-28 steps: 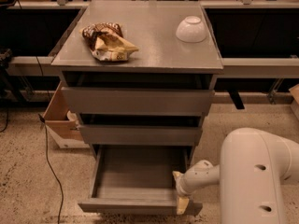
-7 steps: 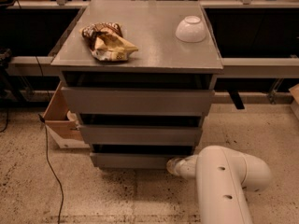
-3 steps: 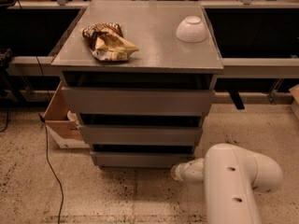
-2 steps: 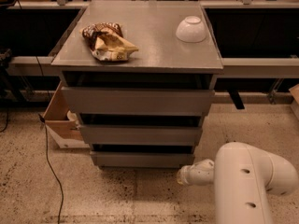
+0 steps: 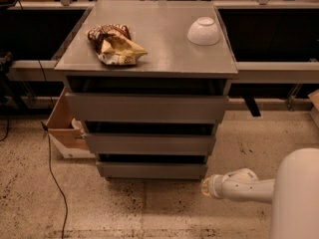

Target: Close bottom drawer

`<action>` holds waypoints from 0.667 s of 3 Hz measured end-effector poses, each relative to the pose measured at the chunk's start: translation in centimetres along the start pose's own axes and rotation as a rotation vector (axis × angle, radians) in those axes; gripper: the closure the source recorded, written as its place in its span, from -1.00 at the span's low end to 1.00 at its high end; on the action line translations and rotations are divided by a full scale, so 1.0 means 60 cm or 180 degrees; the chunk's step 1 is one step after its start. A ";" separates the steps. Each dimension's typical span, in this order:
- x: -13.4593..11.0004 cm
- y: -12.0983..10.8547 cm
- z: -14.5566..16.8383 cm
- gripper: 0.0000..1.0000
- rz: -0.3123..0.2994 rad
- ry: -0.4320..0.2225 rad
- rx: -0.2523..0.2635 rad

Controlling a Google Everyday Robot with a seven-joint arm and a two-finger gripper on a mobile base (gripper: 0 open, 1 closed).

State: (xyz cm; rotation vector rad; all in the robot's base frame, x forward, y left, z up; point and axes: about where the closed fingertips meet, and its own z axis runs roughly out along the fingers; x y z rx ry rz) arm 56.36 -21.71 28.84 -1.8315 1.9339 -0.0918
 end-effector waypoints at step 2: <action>-0.051 -0.047 -0.183 0.72 -0.0009 -0.0048 0.0322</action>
Offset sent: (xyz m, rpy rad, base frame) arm -0.0185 -0.0003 0.0708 0.0273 -0.0510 -0.0234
